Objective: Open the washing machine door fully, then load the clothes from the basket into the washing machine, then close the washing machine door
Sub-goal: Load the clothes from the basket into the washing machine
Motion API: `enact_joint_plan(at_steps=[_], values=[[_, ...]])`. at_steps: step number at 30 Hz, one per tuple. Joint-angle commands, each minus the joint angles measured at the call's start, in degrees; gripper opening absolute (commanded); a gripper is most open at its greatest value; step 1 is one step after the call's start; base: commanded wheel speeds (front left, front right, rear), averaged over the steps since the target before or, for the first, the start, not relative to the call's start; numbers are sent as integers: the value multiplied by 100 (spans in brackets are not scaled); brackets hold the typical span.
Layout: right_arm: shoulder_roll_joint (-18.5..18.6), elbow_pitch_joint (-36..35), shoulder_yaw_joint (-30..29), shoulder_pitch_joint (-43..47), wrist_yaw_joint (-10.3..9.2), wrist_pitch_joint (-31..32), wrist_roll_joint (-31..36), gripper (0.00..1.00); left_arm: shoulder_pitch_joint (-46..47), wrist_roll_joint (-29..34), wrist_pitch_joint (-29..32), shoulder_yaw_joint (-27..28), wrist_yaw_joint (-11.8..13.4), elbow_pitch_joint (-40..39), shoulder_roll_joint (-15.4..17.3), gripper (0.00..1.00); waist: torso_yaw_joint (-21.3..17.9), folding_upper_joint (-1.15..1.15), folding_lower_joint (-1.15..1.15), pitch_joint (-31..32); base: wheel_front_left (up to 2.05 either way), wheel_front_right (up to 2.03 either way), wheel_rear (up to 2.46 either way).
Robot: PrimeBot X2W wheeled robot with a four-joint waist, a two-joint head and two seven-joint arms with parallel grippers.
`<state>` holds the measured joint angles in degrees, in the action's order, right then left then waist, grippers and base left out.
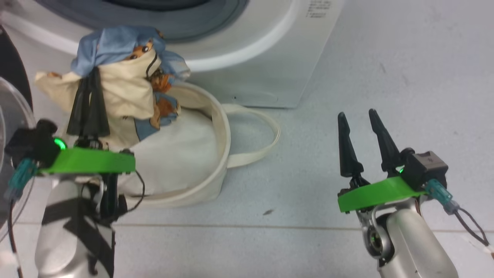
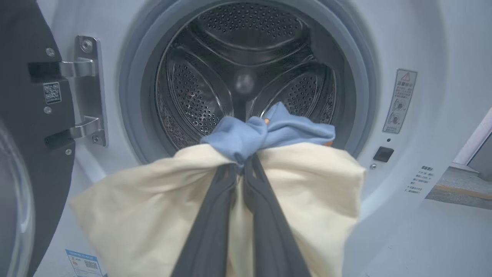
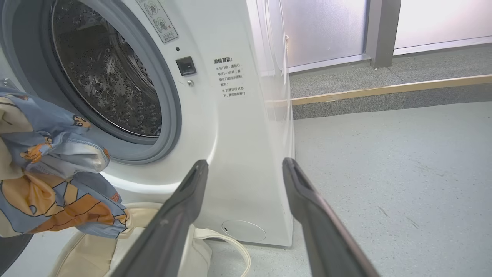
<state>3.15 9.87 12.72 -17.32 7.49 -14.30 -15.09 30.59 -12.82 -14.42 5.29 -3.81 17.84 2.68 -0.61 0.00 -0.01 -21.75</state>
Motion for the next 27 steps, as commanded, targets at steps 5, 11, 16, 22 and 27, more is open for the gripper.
enact_joint_plan(at_steps=[5,11,16,22,27], values=[[-27,-67,120,268,0,-70,-149,100,-617,-84,-57,255,-184,-599,28,0,-50,0,1,542,0,0,0],[-27,0,97,492,0,-70,-278,100,-1194,-457,-58,51,-112,-740,22,0,-91,0,1,1045,0,0,0],[-27,6,162,600,0,-70,-308,100,-1389,-545,-58,-10,-19,-915,21,0,-122,0,1,1165,0,0,0],[-27,-10,132,582,0,-70,-618,100,-1246,-556,-58,111,-3,-1090,21,0,-232,0,1,978,0,0,0],[-27,-50,86,431,0,-70,-1491,100,-801,-357,-58,375,-74,-1134,21,0,-348,0,1,648,0,0,0]])
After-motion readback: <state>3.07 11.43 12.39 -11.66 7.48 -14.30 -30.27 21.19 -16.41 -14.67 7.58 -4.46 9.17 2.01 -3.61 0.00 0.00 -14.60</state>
